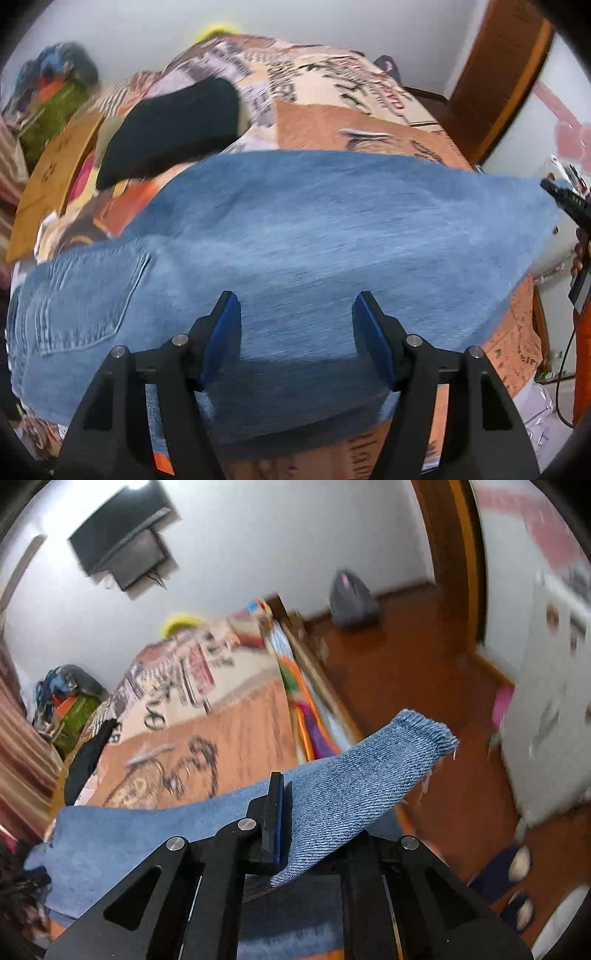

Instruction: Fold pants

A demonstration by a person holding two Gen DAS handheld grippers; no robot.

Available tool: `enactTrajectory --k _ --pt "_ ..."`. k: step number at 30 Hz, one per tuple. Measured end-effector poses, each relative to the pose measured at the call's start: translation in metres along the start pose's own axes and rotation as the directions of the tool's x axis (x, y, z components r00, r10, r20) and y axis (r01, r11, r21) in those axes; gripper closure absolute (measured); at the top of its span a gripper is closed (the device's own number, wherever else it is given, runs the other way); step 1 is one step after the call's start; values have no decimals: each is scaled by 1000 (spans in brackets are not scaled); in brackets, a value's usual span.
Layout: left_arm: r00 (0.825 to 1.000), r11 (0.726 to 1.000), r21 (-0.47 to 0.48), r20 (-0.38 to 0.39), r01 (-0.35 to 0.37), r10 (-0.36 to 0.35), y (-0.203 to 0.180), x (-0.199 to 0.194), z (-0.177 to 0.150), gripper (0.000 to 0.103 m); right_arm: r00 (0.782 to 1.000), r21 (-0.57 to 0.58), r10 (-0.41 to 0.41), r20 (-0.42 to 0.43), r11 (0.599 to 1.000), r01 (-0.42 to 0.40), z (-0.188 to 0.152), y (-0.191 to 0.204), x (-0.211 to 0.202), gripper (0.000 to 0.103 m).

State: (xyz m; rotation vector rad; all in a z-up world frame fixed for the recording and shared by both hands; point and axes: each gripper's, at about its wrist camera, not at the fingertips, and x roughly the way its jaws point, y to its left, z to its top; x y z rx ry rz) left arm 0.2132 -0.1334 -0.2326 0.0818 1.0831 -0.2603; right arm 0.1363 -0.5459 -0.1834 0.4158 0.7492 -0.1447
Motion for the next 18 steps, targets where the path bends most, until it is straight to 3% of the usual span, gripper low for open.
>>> enactTrajectory --k 4,8,11,13,18 --pt "999 999 31 38 -9 8 -14 -7 3 37 1000 -11 -22 -3 1000 22 -11 -13 -2 95" --pt "1000 1000 16 13 -14 14 -9 2 1 37 990 28 -45 -136 998 49 -45 -38 30 95" --pt "1000 1000 -12 -17 0 0 -2 11 -5 37 969 76 -55 -241 994 75 -74 -55 49 92" --pt "1000 999 -36 -12 25 -25 6 11 -8 37 965 72 -105 -239 989 126 -80 -60 45 77" --pt "999 996 -86 37 12 -9 27 -5 -6 37 951 20 -209 -228 975 219 -71 -62 19 73"
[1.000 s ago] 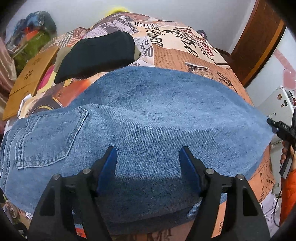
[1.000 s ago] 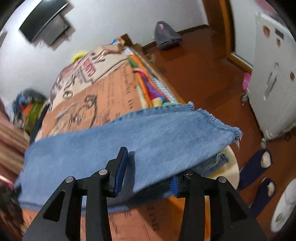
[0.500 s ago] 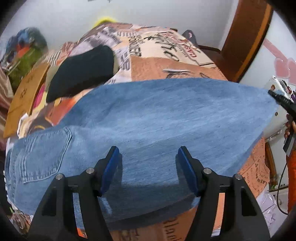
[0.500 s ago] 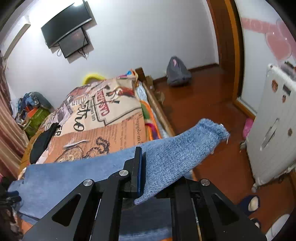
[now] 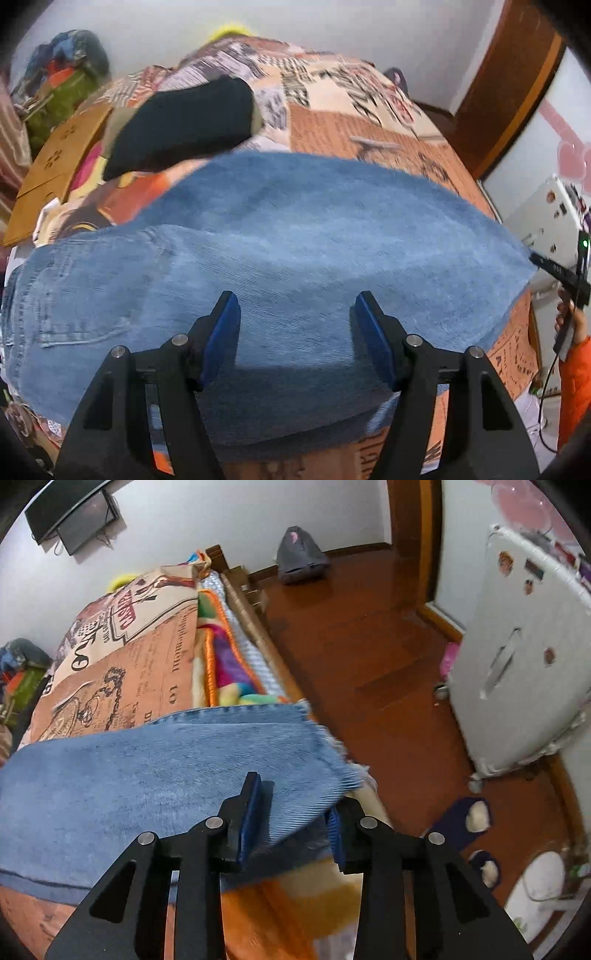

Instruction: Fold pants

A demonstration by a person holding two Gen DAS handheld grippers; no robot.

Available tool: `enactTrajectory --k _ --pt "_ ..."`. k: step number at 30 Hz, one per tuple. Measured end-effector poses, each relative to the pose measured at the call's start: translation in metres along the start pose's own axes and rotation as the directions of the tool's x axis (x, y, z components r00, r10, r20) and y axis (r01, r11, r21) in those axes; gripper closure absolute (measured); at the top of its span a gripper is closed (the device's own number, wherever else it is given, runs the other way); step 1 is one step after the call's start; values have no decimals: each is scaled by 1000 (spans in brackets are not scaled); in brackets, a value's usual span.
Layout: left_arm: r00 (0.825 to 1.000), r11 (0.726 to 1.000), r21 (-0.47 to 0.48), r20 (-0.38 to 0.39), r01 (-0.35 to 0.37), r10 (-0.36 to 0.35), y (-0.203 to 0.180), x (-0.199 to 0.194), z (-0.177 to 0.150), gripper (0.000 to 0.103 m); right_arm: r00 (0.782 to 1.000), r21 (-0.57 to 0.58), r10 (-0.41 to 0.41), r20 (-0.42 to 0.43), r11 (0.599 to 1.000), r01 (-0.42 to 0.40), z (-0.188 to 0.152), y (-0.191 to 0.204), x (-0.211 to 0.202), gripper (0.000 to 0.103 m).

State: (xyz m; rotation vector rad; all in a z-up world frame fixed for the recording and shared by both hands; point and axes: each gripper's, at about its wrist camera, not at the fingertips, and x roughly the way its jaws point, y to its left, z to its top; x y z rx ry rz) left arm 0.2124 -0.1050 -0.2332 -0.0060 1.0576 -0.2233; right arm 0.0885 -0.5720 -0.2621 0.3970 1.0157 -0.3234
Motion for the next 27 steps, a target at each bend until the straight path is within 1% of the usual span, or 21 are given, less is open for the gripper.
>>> enactTrajectory --k 2,4,6,9,11,13,14,16,18,19,20,22,23,24,25,27 --pt "999 1000 -13 46 -22 22 14 -16 4 37 999 -54 -28 26 998 30 5 10 -16 73" --pt "994 998 -25 90 -55 57 30 -33 9 37 998 -105 -35 56 994 40 7 26 -29 71" --pt "986 994 -47 134 -96 101 53 -54 12 37 997 -146 -2 78 989 14 11 47 -37 67" --pt "968 983 -95 180 -159 174 95 -81 15 37 992 -219 56 109 975 -31 19 89 -51 67" --pt "949 968 -126 203 -217 240 125 -98 16 37 987 -284 98 130 957 -58 23 123 -61 67" --pt "929 949 -151 213 -276 304 156 -113 18 37 980 -357 136 147 931 -75 26 161 -69 64" --pt "921 942 -166 216 -293 325 176 -120 19 37 974 -400 161 158 912 -86 27 186 -74 62" --pt "911 930 -189 214 -317 354 207 -129 21 37 964 -462 208 165 880 -110 28 223 -81 55" --pt "902 918 -206 204 -340 380 241 -132 23 37 955 -511 249 162 849 -135 28 256 -85 52" --pt "902 915 -210 195 -345 385 253 -132 23 37 950 -538 273 155 830 -151 27 276 -87 52" --pt "905 914 -216 183 -343 383 268 -128 23 37 943 -568 301 140 805 -172 26 299 -86 52" --pt "915 915 -233 160 -330 371 289 -120 18 37 936 -607 336 106 767 -206 23 332 -81 52" --pt "923 916 -244 141 -317 357 300 -114 14 37 934 -627 349 83 746 -223 22 352 -76 52" --pt "933 918 -254 117 -304 341 311 -105 10 37 932 -640 357 66 732 -236 20 363 -73 52" --pt "939 919 -262 99 -295 329 316 -94 9 37 929 -661 368 38 706 -253 17 384 -67 52" --pt "954 925 -274 66 -265 293 326 -73 2 37 926 -693 376 8 670 -266 13 414 -56 52"
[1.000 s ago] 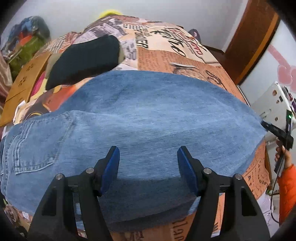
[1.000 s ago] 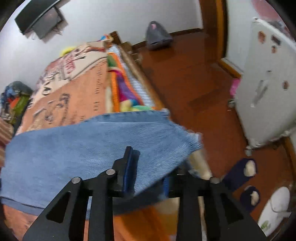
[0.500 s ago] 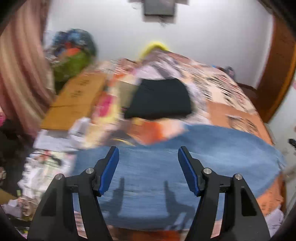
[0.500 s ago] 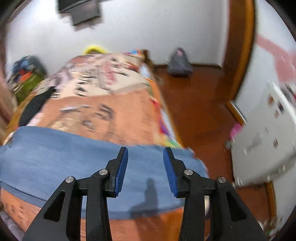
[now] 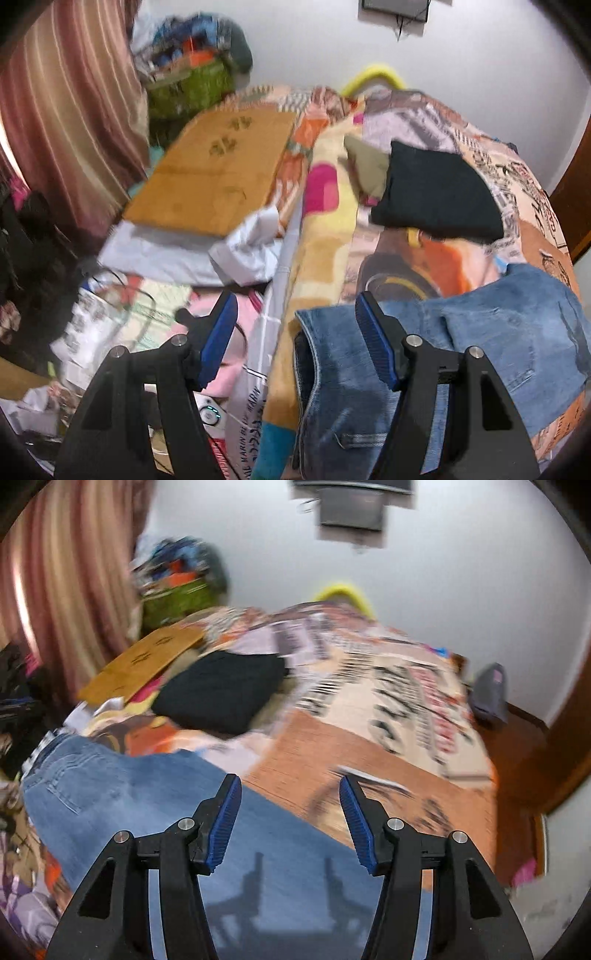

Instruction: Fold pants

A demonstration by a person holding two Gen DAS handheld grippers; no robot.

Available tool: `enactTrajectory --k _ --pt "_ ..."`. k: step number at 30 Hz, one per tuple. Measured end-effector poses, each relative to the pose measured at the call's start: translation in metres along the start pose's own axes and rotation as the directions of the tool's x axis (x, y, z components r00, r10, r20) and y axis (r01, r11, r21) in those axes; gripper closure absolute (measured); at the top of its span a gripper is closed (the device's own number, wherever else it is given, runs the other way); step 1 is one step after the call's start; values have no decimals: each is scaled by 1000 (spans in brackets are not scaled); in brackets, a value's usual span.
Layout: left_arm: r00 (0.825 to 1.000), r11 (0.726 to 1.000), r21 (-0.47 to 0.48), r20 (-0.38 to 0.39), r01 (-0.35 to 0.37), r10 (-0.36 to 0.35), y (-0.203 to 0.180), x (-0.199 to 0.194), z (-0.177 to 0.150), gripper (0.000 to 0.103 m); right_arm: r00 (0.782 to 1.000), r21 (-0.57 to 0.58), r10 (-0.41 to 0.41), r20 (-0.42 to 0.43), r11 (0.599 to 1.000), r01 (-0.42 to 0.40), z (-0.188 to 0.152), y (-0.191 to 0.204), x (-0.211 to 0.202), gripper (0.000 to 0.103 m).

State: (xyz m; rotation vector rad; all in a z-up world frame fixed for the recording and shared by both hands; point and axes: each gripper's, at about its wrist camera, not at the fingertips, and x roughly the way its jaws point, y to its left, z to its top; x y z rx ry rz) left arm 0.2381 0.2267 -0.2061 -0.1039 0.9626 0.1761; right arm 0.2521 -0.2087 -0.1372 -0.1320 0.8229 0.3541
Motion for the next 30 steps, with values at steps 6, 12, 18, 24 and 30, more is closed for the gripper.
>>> enactTrajectory --k 6,12,18,24,30 --pt "987 994 -28 -125 103 -105 -7 55 -22 50 992 -49 55 -117 997 -61 27 43 78 51" --pt "977 986 -55 -137 160 -166 -6 70 -30 56 952 -73 132 -274 985 -158 27 71 131 51" --pt "961 969 -75 -134 235 -244 -1 67 -40 79 908 -44 204 -366 971 -236 22 77 151 54" --pt "983 987 13 -92 161 -159 -27 56 -42 99 900 -35 225 -373 966 -256 18 84 145 76" --pt "999 993 122 45 2 -8 -34 23 -37 100 956 -211 94 -279 965 -157 8 104 120 93"
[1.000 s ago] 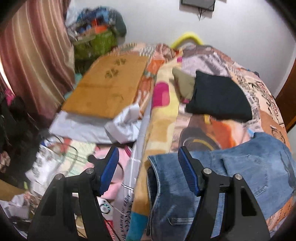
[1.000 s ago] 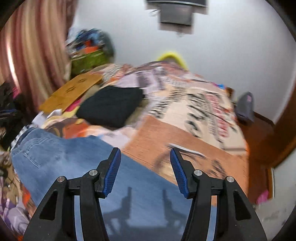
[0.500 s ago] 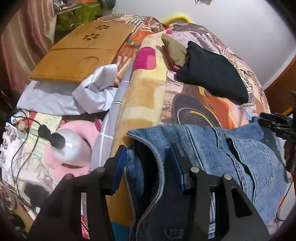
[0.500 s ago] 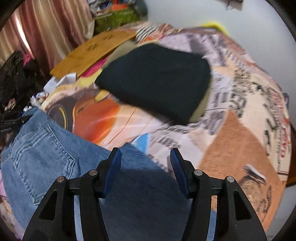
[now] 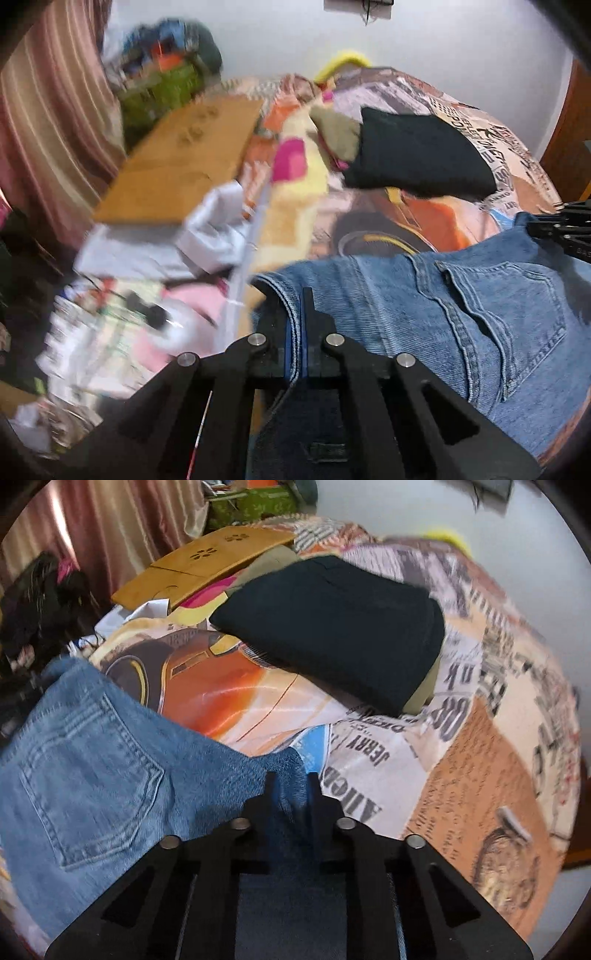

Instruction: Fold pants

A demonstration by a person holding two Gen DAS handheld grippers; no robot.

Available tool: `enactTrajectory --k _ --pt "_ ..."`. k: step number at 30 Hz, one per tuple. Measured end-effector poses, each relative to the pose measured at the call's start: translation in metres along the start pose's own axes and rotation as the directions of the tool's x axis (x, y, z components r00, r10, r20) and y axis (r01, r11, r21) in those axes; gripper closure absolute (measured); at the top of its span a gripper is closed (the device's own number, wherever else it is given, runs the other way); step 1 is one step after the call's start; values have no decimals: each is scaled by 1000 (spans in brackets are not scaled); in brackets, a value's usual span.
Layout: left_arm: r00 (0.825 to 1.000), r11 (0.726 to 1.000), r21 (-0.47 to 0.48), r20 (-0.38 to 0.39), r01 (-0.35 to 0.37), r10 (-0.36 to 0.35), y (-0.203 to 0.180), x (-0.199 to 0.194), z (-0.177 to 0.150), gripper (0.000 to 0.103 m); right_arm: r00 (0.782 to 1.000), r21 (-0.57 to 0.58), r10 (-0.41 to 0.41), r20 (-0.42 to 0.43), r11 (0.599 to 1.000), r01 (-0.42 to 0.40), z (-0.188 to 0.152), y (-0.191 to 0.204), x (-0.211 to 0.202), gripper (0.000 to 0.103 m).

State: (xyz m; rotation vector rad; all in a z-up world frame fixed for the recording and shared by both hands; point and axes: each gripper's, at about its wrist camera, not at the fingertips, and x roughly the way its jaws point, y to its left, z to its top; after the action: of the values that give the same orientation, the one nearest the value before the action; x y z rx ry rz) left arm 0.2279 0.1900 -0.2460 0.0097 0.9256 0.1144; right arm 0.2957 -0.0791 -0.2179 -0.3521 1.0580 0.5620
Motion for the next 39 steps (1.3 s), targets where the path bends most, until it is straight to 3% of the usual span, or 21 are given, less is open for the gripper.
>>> enactTrajectory --k 6,10,13,15,19,24,28,33,36,39 --pt "999 998 40 -6 -50 51 8 -2 8 98 992 -33 -94 81 995 97 1 2 -9 99" --pt "997 999 38 -64 -39 41 13 15 12 97 991 -49 -116 69 992 120 8 2 -1 99" --pt "996 999 19 -75 -42 44 17 9 9 90 991 -55 -121 52 991 124 5 4 -1 98" --pt "997 999 3 -53 -47 47 21 -6 7 89 993 -36 -112 46 993 114 2 2 -8 94" --pt "1000 998 -57 -25 -17 15 38 -42 -3 84 995 32 -74 63 997 72 -10 -7 -31 68" --pt "998 995 -100 -42 31 -35 46 -65 -29 81 993 116 -46 112 993 33 -32 -20 -67 66" --pt "996 991 -121 -61 57 -65 42 -69 -60 68 991 165 -24 129 986 3 -53 -23 -86 64" --pt "995 990 -125 -73 65 -74 30 -68 -89 67 992 202 -15 129 979 -12 -82 -20 -100 64" --pt "988 988 -103 -94 112 -121 20 -65 -96 60 993 239 7 121 970 -36 -100 -18 -102 63" --pt "991 994 -55 -88 99 -103 5 -66 -103 55 994 255 15 113 966 -44 -114 -12 -102 63"
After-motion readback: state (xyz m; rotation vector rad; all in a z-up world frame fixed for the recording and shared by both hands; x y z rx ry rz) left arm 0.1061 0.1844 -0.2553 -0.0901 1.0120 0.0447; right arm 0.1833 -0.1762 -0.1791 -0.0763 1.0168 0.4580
